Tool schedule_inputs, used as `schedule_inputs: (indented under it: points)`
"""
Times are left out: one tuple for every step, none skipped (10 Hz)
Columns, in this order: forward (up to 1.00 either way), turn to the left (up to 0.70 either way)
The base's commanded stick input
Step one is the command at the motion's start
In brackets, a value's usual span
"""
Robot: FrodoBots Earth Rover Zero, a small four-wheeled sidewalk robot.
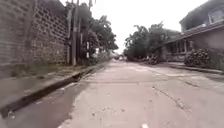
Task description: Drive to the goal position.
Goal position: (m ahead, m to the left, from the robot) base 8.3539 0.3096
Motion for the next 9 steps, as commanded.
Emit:
schedule_inputs:
  points:
    - [1.0,0.0]
    - [1.0,0.0]
    - [1.0,0.0]
    - [1.0,0.0]
    - [1.0,0.0]
    - [1.0,0.0]
    - [1.0,0.0]
    - [1.0,0.0]
    - [1.0,0.0]
